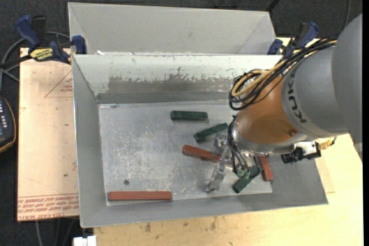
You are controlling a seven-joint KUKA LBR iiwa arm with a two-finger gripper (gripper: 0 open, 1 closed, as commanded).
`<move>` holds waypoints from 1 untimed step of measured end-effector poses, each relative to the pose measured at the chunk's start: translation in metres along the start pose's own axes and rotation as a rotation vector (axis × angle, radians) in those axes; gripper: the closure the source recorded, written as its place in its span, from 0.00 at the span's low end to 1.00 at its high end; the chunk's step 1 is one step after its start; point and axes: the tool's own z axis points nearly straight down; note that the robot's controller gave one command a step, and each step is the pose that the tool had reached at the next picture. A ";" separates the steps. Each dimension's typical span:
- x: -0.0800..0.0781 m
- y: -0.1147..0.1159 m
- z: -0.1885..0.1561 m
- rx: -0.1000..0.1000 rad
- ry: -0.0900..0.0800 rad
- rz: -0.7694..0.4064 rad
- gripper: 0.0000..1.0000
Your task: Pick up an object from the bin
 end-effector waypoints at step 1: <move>0.000 0.000 -0.001 0.000 0.001 0.000 1.00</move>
Offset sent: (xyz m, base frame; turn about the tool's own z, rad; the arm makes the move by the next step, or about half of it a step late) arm 0.0000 0.0000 0.0000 0.0000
